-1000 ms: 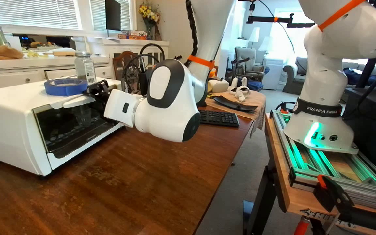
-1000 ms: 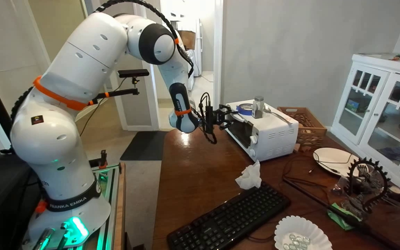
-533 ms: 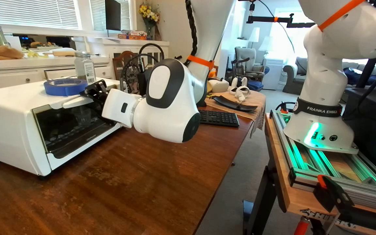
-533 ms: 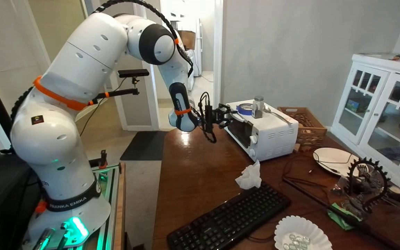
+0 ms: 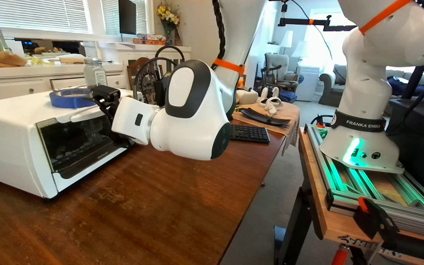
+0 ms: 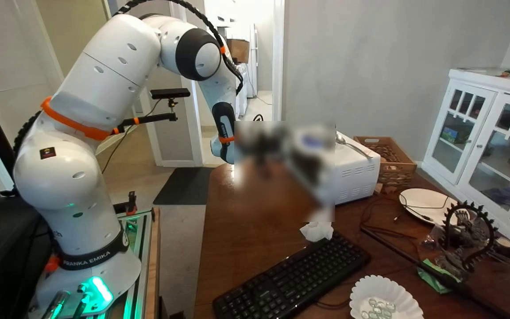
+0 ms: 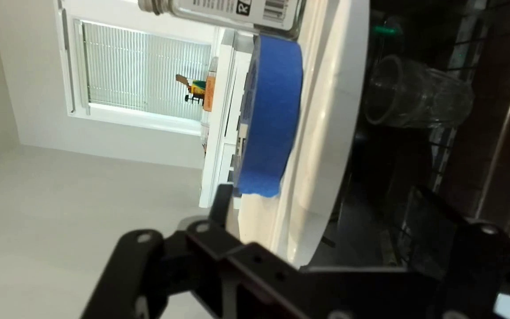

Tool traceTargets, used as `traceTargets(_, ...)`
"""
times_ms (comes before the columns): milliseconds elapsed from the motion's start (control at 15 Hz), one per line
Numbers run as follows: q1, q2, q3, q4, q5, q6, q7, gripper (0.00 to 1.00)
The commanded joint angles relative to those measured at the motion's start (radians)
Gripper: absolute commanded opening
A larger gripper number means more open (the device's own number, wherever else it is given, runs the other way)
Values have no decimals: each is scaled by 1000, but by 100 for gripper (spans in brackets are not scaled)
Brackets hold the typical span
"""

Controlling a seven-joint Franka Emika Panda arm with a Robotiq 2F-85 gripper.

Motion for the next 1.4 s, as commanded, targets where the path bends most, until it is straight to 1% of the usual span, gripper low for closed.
traceTargets(0, -18, -63, 14, -50, 78, 28, -9, 100)
traceTargets(267, -13, -85, 2, -68, 126, 14, -22, 100)
traceTargets(333, -16, -82, -1, -66, 126, 22, -20, 92)
traceTargets(400, -16, -78, -5, -63, 129, 19, -24, 74)
traceTargets(600, -22, -73, -11, -64, 130, 25, -25, 49)
traceTargets(667, -25, -72, -13, -64, 131, 26, -24, 42)
traceTargets(733, -26, -71, -14, -65, 132, 27, -24, 33)
traceTargets(1000, -33, -68, -16, -61, 134, 47, -23, 5)
traceTargets(1067, -33, -67, -15, -58, 132, 53, -20, 2)
traceTargets(1133, -34, -66, -15, -56, 133, 57, -19, 6)
traceTargets(1333, -32, -74, -5, -70, 135, 77, -17, 6)
